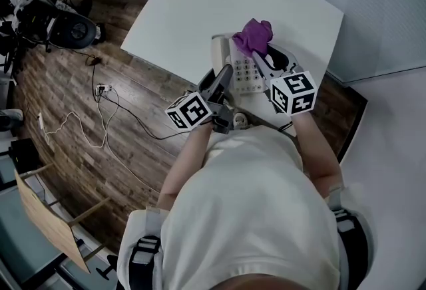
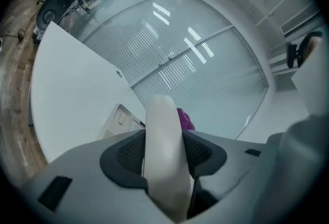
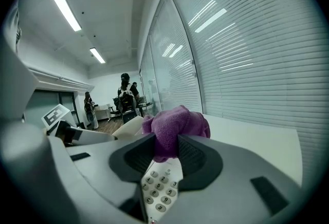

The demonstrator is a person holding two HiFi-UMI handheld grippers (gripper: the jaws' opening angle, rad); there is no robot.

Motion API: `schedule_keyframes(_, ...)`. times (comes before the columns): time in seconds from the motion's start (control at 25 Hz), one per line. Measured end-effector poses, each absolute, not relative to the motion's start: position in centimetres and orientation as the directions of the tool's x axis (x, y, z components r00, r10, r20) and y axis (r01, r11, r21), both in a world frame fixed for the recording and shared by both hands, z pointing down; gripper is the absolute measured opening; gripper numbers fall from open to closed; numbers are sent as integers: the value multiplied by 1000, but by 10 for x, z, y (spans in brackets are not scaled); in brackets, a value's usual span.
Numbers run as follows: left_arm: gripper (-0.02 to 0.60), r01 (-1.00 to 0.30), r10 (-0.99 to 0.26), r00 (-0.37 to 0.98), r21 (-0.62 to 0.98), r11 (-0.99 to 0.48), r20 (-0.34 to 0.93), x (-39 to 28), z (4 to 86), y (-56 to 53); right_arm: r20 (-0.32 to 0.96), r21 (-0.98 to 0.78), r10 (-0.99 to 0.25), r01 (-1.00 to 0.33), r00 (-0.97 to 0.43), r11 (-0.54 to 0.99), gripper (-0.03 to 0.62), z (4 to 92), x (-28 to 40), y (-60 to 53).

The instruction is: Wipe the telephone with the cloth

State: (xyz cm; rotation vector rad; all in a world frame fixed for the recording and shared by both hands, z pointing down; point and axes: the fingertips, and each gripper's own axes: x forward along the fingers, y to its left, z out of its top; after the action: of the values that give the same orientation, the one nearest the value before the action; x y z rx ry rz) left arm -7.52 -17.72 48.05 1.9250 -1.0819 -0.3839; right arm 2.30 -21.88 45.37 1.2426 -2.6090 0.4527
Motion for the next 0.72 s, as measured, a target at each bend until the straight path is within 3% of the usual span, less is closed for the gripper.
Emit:
schedule_keyframes(0.36, 222, -352, -777, 627, 869, -347, -56, -68, 450, -164, 278, -166, -691, -742, -667, 650, 135, 432, 8, -215)
schedule_keyframes(0.72, 222, -211, -764, 630, 915, -343, -141, -69, 445, -163, 262, -170, -650, -697, -714, 697, 135, 423, -11, -207)
